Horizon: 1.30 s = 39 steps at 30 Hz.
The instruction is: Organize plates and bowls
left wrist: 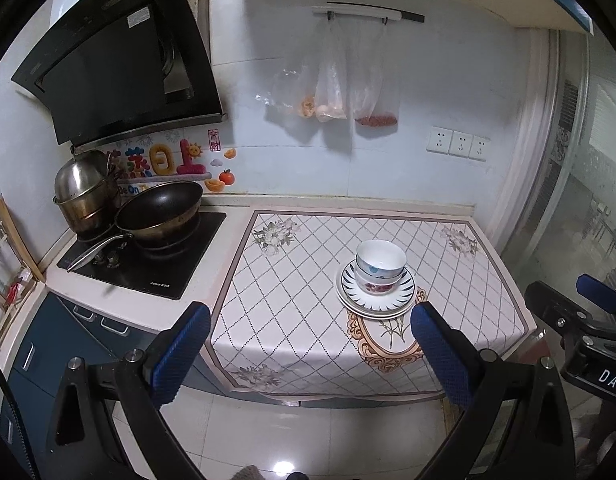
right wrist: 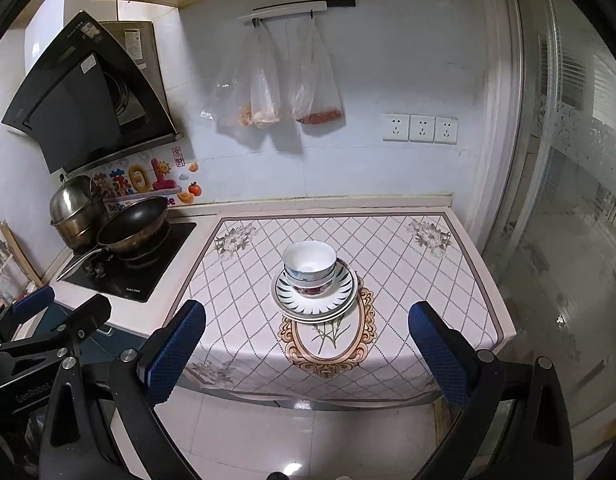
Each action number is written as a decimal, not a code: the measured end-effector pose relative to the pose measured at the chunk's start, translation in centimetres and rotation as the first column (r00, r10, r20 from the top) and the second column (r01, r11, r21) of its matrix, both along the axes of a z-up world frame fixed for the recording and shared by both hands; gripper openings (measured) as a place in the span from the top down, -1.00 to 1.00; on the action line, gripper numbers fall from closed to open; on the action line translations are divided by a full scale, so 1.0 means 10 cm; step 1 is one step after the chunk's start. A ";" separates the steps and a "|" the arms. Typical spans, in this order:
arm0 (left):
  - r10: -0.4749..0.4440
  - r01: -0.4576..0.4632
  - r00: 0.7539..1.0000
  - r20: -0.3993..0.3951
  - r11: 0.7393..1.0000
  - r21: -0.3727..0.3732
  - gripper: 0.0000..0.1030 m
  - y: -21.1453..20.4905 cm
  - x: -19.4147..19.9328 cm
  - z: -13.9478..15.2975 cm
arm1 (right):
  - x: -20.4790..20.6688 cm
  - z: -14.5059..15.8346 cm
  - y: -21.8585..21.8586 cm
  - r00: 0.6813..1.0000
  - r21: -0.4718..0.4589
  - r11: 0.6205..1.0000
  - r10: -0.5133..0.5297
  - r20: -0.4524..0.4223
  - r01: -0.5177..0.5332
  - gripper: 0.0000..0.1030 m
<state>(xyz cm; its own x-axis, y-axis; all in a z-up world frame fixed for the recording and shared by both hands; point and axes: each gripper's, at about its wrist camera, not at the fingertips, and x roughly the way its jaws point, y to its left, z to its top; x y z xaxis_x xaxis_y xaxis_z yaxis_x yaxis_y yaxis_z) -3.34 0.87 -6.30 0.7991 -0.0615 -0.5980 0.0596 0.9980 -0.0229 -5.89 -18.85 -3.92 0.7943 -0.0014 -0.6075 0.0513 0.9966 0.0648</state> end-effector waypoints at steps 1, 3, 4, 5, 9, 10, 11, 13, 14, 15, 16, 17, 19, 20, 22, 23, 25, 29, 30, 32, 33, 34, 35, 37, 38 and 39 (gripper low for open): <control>0.001 -0.001 1.000 -0.001 1.000 -0.001 -0.99 0.00 -0.01 0.00 | 0.00 0.00 0.00 1.000 0.002 1.000 0.001 0.000 -0.001 -1.00; 0.000 0.000 1.000 -0.011 1.000 -0.010 -0.99 0.00 0.00 -0.01 | -0.01 -0.01 0.01 1.000 0.003 1.000 0.001 0.000 -0.001 -1.00; -0.001 0.001 1.000 -0.015 1.000 -0.012 -0.99 0.00 0.01 -0.01 | -0.01 -0.01 0.01 1.000 0.006 1.000 0.000 -0.001 0.000 -1.00; 0.000 0.000 1.000 -0.016 1.000 -0.009 -0.99 0.00 0.01 -0.02 | 0.00 -0.02 0.01 1.000 0.009 1.000 0.000 -0.004 0.000 -1.00; -0.005 0.005 1.000 -0.021 1.000 -0.003 -0.99 -0.01 0.00 -0.03 | -0.02 -0.04 0.02 1.000 0.011 1.000 -0.002 -0.008 0.002 -1.00; -0.003 0.003 1.000 -0.022 1.000 -0.003 -0.99 -0.01 0.00 -0.04 | -0.03 -0.04 0.03 1.000 0.010 1.000 -0.004 -0.009 0.004 -1.00; -0.005 0.005 1.000 -0.021 1.000 -0.003 -0.99 -0.01 -0.01 -0.04 | -0.03 -0.04 0.03 1.000 0.010 1.000 -0.005 -0.009 0.005 -1.00; -0.006 0.006 1.000 -0.025 1.000 0.001 -0.99 0.00 0.00 -0.04 | -0.04 -0.06 0.04 1.000 0.011 1.000 -0.007 -0.010 0.007 -1.00; -0.004 0.004 1.000 -0.024 1.000 0.002 -0.99 0.00 0.00 -0.04 | -0.05 -0.06 0.04 1.000 0.012 1.000 -0.007 -0.011 0.007 -1.00; -0.006 0.006 1.000 -0.024 1.000 0.002 -0.99 0.01 0.00 -0.04 | -0.04 -0.07 0.04 1.000 0.012 1.000 -0.009 -0.015 0.009 -1.00; -0.004 0.004 1.000 -0.026 1.000 0.003 -0.99 0.02 0.01 -0.04 | -0.04 -0.08 0.03 1.000 0.014 1.000 -0.010 -0.017 0.011 -1.00; -0.001 0.001 1.000 -0.024 1.000 0.002 -0.99 0.01 0.00 -0.04 | -0.04 -0.09 0.03 1.000 0.014 1.000 -0.011 -0.018 0.011 -1.00; -0.002 0.002 1.000 -0.025 1.000 0.003 -0.99 0.02 0.00 -0.04 | -0.05 -0.10 0.04 1.000 0.012 1.000 -0.012 -0.020 0.012 -1.00; -0.001 0.001 1.000 -0.026 1.000 0.002 -0.99 0.03 0.01 -0.05 | -0.04 -0.10 0.04 1.000 0.013 1.000 -0.011 -0.021 0.011 -1.00; -0.001 0.001 1.000 -0.027 1.000 0.001 -0.99 0.04 0.01 -0.05 | -0.03 -0.11 0.03 1.000 0.011 1.000 -0.011 -0.022 0.011 -1.00; 0.000 0.001 1.000 -0.026 1.000 0.002 -0.99 0.05 0.00 -0.05 | -0.02 -0.11 0.04 1.000 0.008 1.000 -0.013 -0.022 0.013 -1.00; -0.001 0.001 1.000 -0.025 1.000 0.000 -0.99 0.05 0.00 -0.05 | -0.02 -0.11 0.04 1.000 0.010 1.000 -0.014 -0.023 0.014 -1.00; -0.003 0.003 1.000 -0.025 1.000 -0.003 -0.99 0.08 0.02 -0.05 | 0.00 -0.12 0.03 1.000 0.005 1.000 -0.016 -0.022 0.017 -1.00; -0.006 0.006 1.000 -0.025 1.000 -0.004 -0.99 0.08 0.04 -0.05 | 0.00 -0.12 0.03 1.000 0.004 1.000 -0.019 -0.022 0.019 -1.00; -0.006 0.006 1.000 -0.023 1.000 -0.001 -0.99 0.09 0.07 -0.04 | 0.01 -0.13 0.03 1.000 0.003 1.000 -0.023 -0.022 0.023 -1.00; -0.005 0.005 1.000 -0.021 1.000 0.000 -0.99 0.10 0.07 -0.04 | 0.02 -0.13 0.02 0.999 0.002 1.000 -0.025 -0.021 0.025 -1.00; -0.005 0.005 1.000 -0.019 1.000 0.001 -0.99 0.10 0.08 -0.04 | 0.02 -0.13 0.02 0.999 0.002 1.000 -0.026 -0.020 0.026 -1.00; -0.006 0.006 1.000 -0.018 1.000 0.002 -0.99 0.10 0.10 -0.04 | 0.03 -0.13 0.02 0.999 0.002 1.000 -0.027 -0.021 0.027 -1.00; -0.005 0.005 1.000 -0.017 1.000 0.002 -0.99 0.09 0.11 -0.03 | 0.04 -0.14 0.02 0.999 0.001 1.000 -0.029 -0.021 0.029 -1.00; -0.006 0.006 1.000 -0.016 1.000 0.004 -0.99 0.09 0.11 -0.03 | 0.05 -0.13 0.02 0.999 0.001 1.000 -0.029 -0.022 0.029 -1.00; -0.006 0.006 1.000 -0.016 1.000 0.005 -0.99 0.08 0.12 -0.03 | 0.05 -0.13 0.03 0.999 0.001 1.000 -0.031 -0.022 0.031 -1.00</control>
<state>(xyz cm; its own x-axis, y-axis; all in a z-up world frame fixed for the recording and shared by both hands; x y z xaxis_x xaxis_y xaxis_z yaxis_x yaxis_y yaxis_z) -2.14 1.65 -6.59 0.7894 -0.0637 -0.6106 0.0656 0.9977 -0.0193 -5.43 -18.59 -5.25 0.7806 -0.0246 -0.6246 0.0835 0.9944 0.0651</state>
